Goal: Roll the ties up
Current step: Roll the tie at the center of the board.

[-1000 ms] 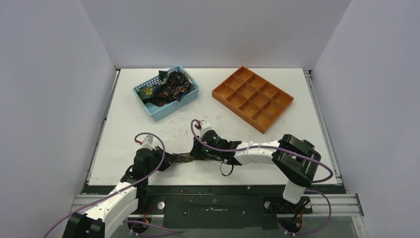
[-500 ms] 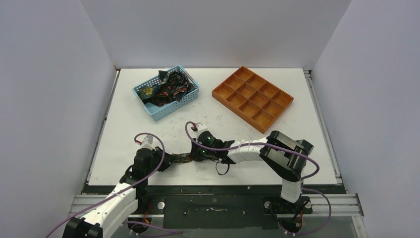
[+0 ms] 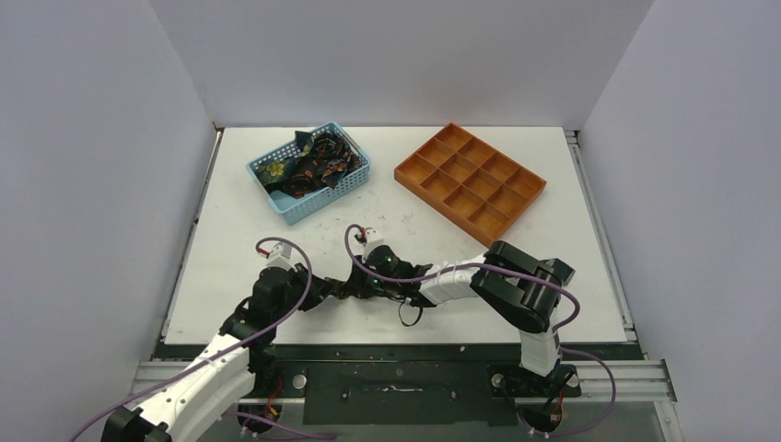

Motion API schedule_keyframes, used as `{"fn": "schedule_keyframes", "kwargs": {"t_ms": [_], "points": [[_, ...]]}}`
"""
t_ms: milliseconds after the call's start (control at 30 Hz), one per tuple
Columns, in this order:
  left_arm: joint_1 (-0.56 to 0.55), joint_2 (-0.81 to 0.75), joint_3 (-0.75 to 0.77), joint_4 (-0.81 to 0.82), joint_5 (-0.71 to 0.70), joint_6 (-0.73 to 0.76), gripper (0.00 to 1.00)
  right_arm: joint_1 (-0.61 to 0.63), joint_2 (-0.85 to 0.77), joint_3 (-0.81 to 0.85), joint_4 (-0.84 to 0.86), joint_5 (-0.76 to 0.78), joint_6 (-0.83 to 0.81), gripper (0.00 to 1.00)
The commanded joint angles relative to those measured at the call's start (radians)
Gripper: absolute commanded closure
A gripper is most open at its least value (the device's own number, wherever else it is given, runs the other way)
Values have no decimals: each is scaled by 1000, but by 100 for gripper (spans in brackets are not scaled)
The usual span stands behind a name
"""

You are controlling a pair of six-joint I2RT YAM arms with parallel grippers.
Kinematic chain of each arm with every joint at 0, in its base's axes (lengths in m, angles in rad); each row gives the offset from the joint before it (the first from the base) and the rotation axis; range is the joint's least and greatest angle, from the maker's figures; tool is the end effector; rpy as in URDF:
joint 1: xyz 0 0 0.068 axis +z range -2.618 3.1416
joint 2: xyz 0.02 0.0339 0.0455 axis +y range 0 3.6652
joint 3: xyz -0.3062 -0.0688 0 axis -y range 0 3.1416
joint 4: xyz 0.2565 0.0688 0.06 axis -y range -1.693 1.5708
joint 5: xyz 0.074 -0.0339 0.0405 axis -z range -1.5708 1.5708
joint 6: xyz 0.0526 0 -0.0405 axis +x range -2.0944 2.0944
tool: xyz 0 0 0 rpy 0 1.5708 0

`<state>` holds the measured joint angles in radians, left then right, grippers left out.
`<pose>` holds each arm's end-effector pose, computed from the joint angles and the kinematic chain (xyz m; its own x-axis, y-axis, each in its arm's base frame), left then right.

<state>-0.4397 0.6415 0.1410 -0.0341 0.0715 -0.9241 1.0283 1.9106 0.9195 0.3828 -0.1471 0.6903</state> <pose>0.1227 -0.0619 0.1619 -0.6610 -0.5688 -0.4894 -0.0786 0.7012 -0.7087 0.2083 0.3604 0.1484 -0.8065 -0.1178 -0.5794 -0.5132 0.6260 0.5871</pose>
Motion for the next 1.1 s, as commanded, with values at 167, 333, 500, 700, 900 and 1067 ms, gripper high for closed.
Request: {"fn": "schedule_keyframes", "kwargs": {"t_ms": [167, 333, 500, 700, 900, 1067], "points": [[-149, 74, 186, -90, -133, 69, 100, 16, 125, -114, 97, -9, 89, 95], [-188, 117, 226, -90, -162, 84, 100, 19, 159, -137, 207, -30, 162, 95], [-208, 164, 252, -86, -181, 95, 100, 19, 185, -131, 275, -53, 213, 95], [-218, 179, 259, -78, -194, 102, 100, 20, 211, -124, 330, -68, 265, 95], [-221, 219, 272, -53, -193, 112, 100, 32, 255, -114, 445, -111, 331, 95], [-231, 280, 278, -27, -164, 113, 100, 47, 293, -94, 563, -209, 326, 95]]}}
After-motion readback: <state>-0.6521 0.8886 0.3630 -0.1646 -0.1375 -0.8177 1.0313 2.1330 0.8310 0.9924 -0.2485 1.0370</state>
